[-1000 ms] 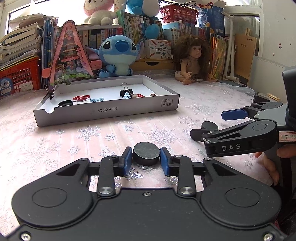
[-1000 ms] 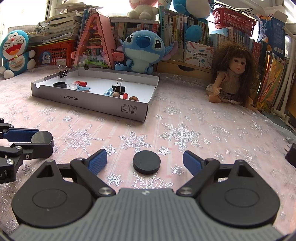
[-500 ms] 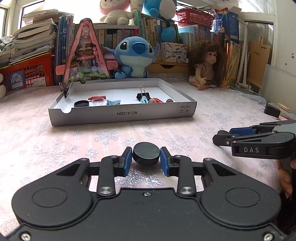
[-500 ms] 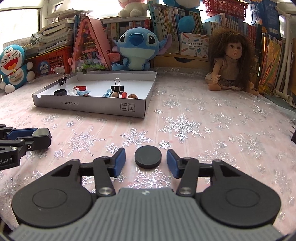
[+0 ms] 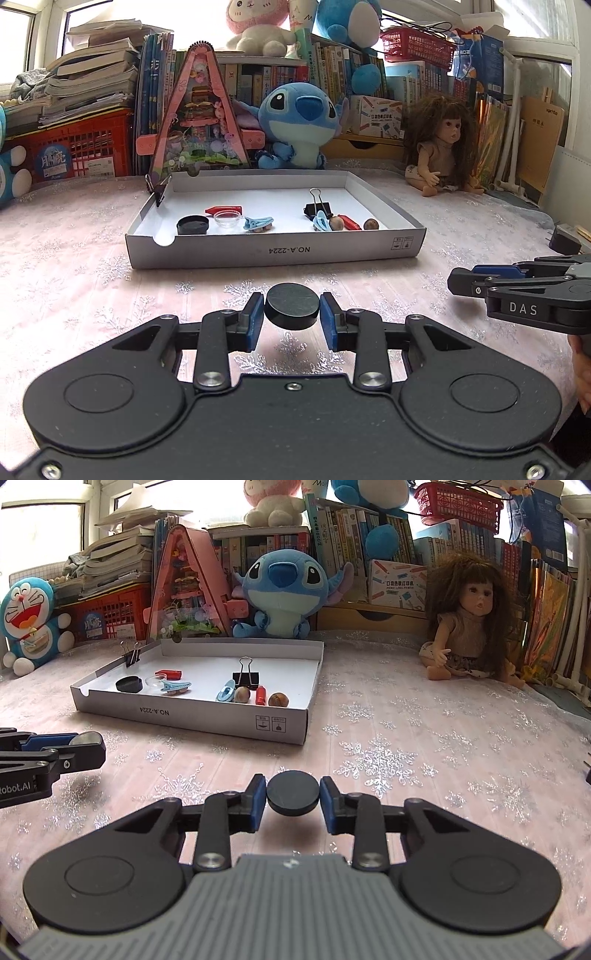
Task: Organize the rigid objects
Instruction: 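Carry both black discs over the white tray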
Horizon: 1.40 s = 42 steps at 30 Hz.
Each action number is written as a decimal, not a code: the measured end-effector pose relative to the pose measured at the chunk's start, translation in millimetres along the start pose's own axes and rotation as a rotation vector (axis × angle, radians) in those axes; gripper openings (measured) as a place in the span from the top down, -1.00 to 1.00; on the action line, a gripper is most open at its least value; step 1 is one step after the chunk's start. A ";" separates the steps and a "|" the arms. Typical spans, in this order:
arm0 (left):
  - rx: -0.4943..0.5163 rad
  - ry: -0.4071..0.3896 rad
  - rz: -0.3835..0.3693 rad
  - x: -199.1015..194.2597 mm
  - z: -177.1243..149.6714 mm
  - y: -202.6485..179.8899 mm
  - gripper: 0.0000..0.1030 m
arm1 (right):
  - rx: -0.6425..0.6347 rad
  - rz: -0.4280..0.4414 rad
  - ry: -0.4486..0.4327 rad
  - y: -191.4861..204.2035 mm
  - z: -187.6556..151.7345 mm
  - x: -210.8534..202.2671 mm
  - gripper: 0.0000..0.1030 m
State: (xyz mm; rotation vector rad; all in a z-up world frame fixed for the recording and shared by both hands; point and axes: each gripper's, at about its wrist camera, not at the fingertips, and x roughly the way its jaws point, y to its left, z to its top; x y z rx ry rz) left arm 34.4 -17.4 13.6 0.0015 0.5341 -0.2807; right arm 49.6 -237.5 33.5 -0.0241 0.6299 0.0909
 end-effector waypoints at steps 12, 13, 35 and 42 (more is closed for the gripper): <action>-0.034 -0.024 0.038 7.7 24.7 15.0 0.40 | -0.013 0.016 -0.027 14.5 23.7 9.8 0.28; -0.035 -0.024 0.038 8.3 26.4 15.8 0.40 | -0.013 0.018 -0.029 15.3 25.1 10.3 0.28; -0.091 -0.026 0.068 18.0 41.2 35.2 0.40 | 0.004 0.042 -0.036 25.3 40.8 23.7 0.28; -0.105 -0.026 0.076 24.8 47.9 40.1 0.40 | 0.041 0.066 -0.024 22.6 45.3 31.3 0.28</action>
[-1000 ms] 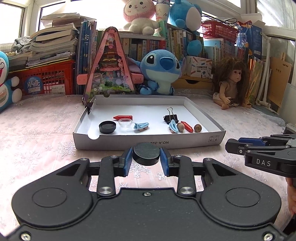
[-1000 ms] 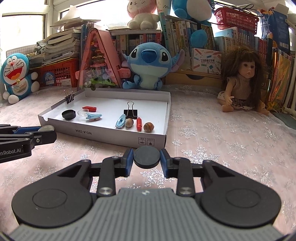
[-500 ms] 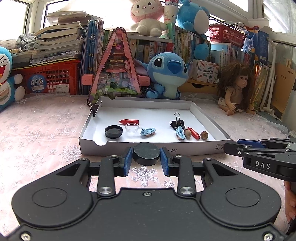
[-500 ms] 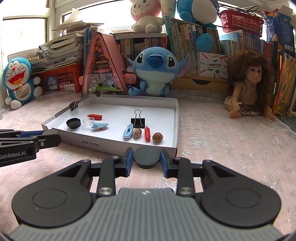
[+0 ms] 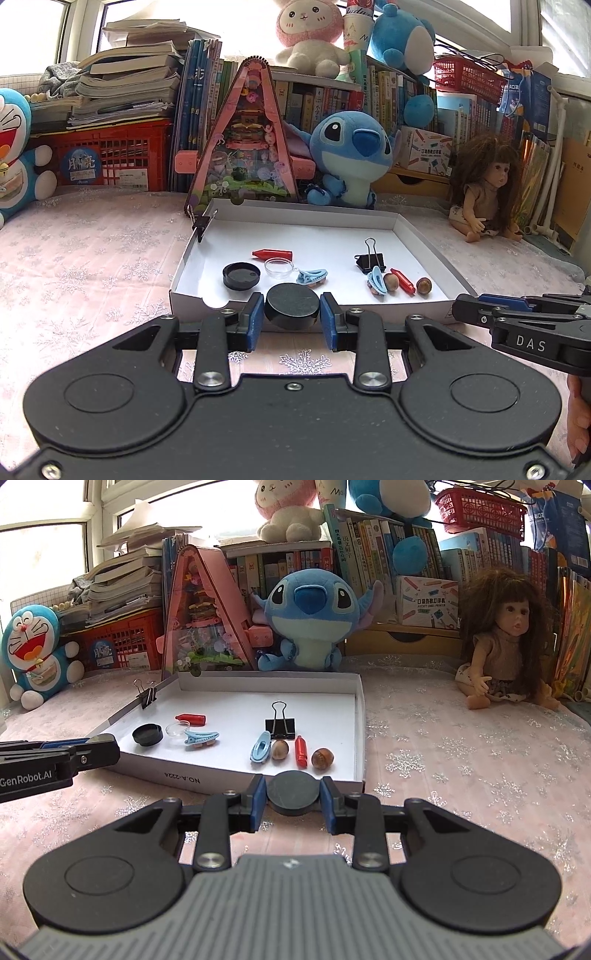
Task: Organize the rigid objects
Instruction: 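Carry both black discs over the white tray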
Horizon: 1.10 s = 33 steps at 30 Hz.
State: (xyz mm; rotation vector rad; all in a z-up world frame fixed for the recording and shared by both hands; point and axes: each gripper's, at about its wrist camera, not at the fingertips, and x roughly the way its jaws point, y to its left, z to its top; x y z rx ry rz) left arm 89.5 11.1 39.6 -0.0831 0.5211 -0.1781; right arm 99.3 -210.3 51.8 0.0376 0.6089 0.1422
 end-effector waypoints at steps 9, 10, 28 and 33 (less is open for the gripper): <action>-0.004 -0.006 0.015 8.6 6.8 4.1 0.40 | 0.032 0.011 0.007 -1.6 3.6 6.2 0.28; -0.006 -0.006 0.017 10.0 8.0 4.9 0.40 | 0.032 0.011 0.007 -1.5 4.3 7.1 0.28; -0.058 -0.023 -0.028 58.6 76.8 42.4 0.40 | 0.073 0.039 0.029 -26.0 61.3 43.6 0.28; -0.068 0.039 -0.044 86.6 92.4 44.8 0.41 | 0.102 0.059 0.069 -35.3 86.6 63.9 0.28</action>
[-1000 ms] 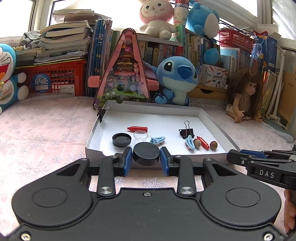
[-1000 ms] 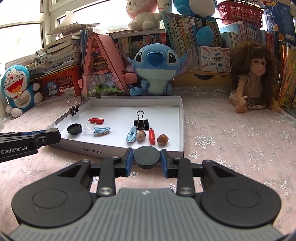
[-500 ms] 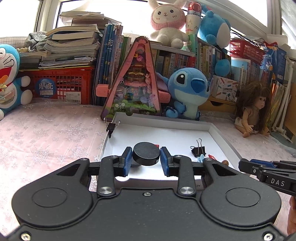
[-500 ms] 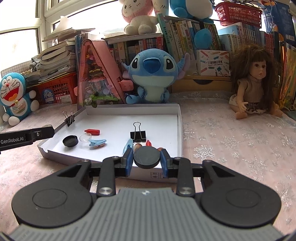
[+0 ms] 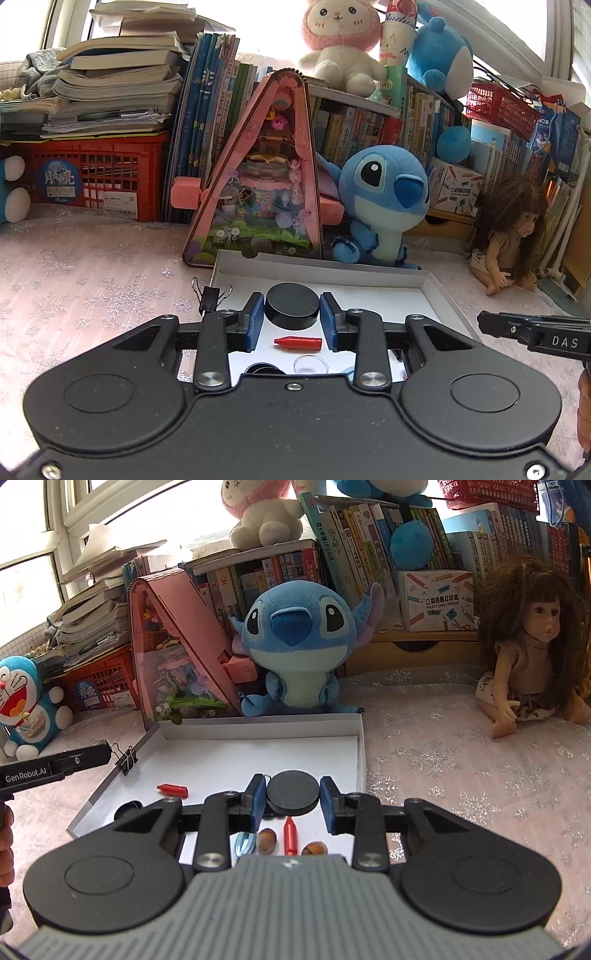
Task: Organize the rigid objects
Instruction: 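Carry both black discs over the white tray, then open both grippers to drop the black discs into the tray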
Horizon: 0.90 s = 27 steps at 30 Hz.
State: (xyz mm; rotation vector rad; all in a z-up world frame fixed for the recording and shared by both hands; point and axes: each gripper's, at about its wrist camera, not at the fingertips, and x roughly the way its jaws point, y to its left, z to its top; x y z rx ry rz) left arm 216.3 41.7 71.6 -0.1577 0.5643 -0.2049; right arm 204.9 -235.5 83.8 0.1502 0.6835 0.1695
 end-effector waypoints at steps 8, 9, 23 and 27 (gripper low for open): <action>0.024 0.057 0.014 49.0 6.9 -0.9 0.40 | 0.051 -0.007 0.089 -9.8 17.2 46.9 0.28; 0.029 0.063 0.012 54.0 6.2 -1.0 0.40 | 0.058 -0.007 0.101 -11.0 16.7 51.7 0.28; 0.103 0.115 0.050 94.7 -18.1 -7.4 0.40 | 0.038 -0.042 0.136 -10.6 -0.3 85.9 0.27; 0.102 0.139 0.052 101.7 -22.3 -7.7 0.40 | 0.023 -0.049 0.120 -8.9 -5.6 86.8 0.27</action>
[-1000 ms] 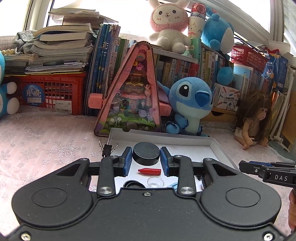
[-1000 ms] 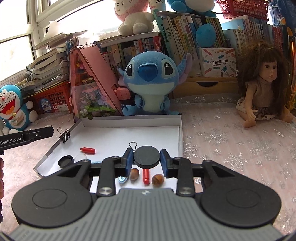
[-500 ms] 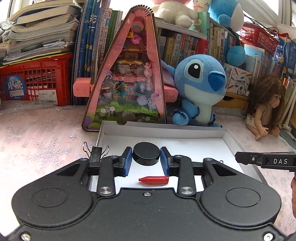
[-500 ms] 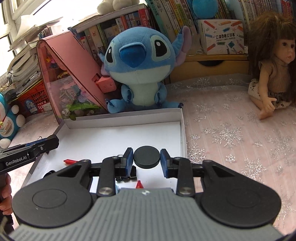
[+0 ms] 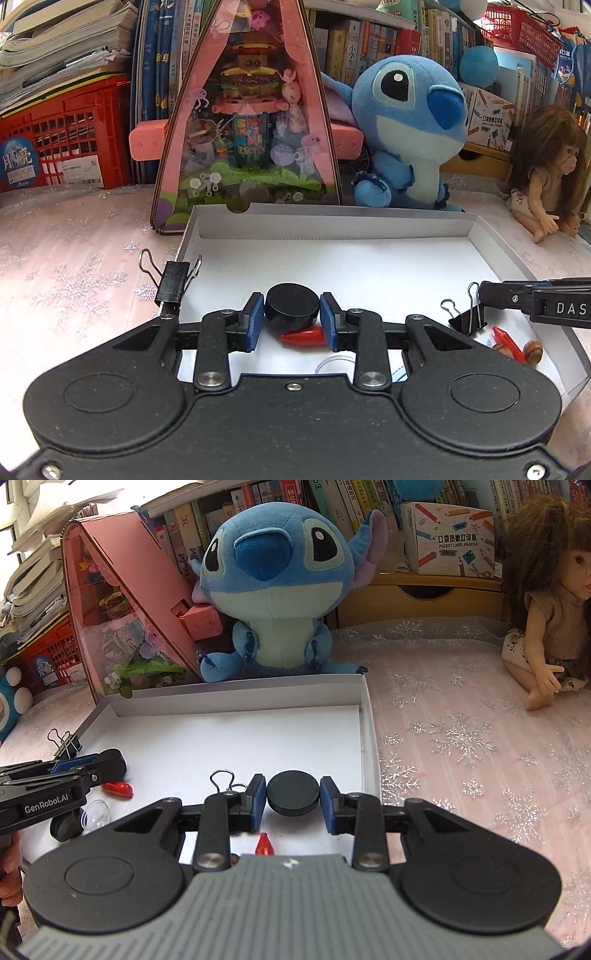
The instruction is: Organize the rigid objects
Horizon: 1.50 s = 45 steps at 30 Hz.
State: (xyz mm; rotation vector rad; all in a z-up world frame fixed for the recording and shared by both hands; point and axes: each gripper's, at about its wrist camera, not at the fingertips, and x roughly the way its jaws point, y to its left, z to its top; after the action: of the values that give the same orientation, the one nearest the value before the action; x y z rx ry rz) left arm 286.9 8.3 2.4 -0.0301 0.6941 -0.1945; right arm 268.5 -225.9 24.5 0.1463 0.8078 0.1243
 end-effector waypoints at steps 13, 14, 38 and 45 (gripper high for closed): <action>0.051 -0.013 0.024 0.2 -4.4 -5.6 0.38 | -0.064 -0.010 -0.040 8.7 -10.2 1.2 0.22; 0.048 -0.013 0.024 -0.5 -4.2 -5.6 0.27 | -0.057 -0.008 -0.044 8.5 -10.3 0.6 0.22; 0.076 -0.112 0.021 -69.7 -17.7 -23.2 -0.60 | -0.083 -0.019 -0.156 20.8 -25.7 -51.8 -0.61; 0.077 -0.129 0.011 -103.7 -32.8 -26.3 -0.63 | -0.101 -0.019 -0.185 28.4 -40.9 -81.0 -0.67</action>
State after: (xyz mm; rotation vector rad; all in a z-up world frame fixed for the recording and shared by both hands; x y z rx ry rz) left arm 183.6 3.2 45.2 0.0349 0.5577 -0.2064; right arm 181.7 -208.1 59.1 0.0541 0.6169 0.1312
